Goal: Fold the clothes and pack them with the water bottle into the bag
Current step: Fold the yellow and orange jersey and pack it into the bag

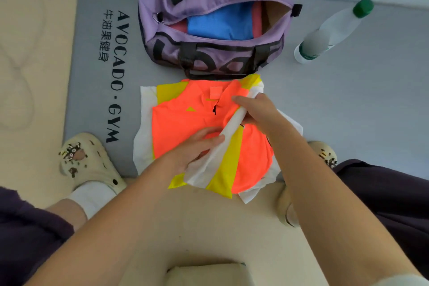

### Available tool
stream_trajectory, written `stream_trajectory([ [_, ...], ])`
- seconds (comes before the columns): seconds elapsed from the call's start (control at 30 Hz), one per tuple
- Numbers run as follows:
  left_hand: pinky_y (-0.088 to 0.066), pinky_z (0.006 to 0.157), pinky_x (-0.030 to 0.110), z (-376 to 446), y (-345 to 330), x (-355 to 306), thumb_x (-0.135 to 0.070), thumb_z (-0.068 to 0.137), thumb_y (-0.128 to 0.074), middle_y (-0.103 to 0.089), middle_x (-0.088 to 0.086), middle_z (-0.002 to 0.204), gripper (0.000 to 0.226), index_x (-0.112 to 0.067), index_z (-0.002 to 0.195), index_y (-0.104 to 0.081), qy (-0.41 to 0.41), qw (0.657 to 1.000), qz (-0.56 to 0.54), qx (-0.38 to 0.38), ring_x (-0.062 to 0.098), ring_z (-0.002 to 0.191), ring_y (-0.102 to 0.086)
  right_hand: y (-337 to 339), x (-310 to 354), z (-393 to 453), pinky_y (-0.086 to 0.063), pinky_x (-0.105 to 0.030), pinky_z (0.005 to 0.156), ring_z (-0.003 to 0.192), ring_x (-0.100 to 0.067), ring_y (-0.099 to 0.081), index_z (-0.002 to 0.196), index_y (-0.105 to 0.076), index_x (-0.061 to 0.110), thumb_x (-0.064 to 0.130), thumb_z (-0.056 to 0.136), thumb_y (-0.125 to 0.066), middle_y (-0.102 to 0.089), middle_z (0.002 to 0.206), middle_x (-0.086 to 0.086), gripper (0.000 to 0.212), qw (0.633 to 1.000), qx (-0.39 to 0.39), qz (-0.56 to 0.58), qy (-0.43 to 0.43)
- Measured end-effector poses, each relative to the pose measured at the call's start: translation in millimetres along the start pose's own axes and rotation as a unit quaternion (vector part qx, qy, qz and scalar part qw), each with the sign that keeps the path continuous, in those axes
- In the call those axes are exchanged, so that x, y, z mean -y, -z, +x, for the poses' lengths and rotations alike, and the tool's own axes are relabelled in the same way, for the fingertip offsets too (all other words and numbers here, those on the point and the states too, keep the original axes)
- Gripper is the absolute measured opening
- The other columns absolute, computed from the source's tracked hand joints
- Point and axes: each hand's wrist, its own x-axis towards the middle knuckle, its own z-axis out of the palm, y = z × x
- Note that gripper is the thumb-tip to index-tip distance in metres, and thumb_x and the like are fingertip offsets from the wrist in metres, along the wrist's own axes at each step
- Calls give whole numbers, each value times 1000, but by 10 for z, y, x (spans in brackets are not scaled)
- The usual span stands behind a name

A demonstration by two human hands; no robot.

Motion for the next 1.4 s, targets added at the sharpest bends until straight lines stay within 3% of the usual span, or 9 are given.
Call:
stream_trajectory([
  [0.07,-53,75,20,-77,89,-24,-50,67,-78,-71,-11,108,52,-39,114,-58,-16,998,64,-22,5,95,-67,-275,128,-71,-58,-35,56,62,-24,-67,94,-57,2,20,83,-75,-63,72,-13,27,999,33,-12,8],
  [0.23,-39,49,13,-206,444,60,-28,90,-70,-60,-4,84,34,-20,122,-61,-6,979,131,-157,9,66,-50,-976,312,-193,-56,-30,43,61,-23,-66,104,-51,0,15,88,-71,-63,78,-15,30,997,50,-59,-10],
  [0.4,-49,84,30,-421,1112,195,-30,90,-70,-67,6,114,38,-20,125,-59,54,978,122,-160,25,102,-62,-1510,340,-298,-61,-37,63,67,-26,-67,98,-54,-1,17,87,-73,-65,84,-18,28,986,128,-103,35],
  [0.5,-43,64,24,-434,1325,282,-35,84,-76,-62,-5,92,35,-21,112,-60,75,962,123,-233,11,82,-57,-1596,300,-313,-58,-30,66,73,-20,-69,100,-61,3,21,89,-70,-69,88,-12,22,974,182,-119,62],
  [0.57,-40,60,23,-418,1397,363,-42,81,-77,-61,-7,86,33,-22,103,-62,65,953,130,-267,13,83,-59,-1462,202,-266,-56,-29,63,68,-18,-67,102,-61,5,19,91,-67,-69,88,-13,18,984,121,-113,66],
  [0.73,-49,80,33,-327,1372,493,-38,82,-77,-67,3,107,45,-15,119,-65,34,954,96,-282,25,99,-63,-768,-368,-237,-52,-43,75,76,-28,-61,83,-55,12,19,87,-65,-63,84,-14,14,969,-102,-218,60],
  [0.97,-50,95,46,-403,1346,569,-30,87,-73,-67,11,115,41,-11,123,-62,32,955,73,-286,31,107,-62,-704,-723,-393,-48,-22,47,50,-12,-57,76,-66,5,33,88,-71,-65,71,-10,31,982,49,-180,-18],
  [1.23,-50,92,43,-386,1279,644,-33,87,-73,-62,13,124,51,-10,130,-56,72,937,114,-322,32,111,-59,-926,-648,-507,-39,-30,61,68,-17,-48,88,-62,-7,26,83,-76,-54,75,-9,37,992,14,-116,45],
  [1.4,-55,82,43,-470,1253,439,-52,72,-81,-63,9,112,66,-14,118,-54,171,924,270,-211,31,102,-63,-859,-642,-541,-41,-33,62,71,-20,-51,93,-56,8,25,95,-62,-58,83,-16,18,995,15,-68,70],
])
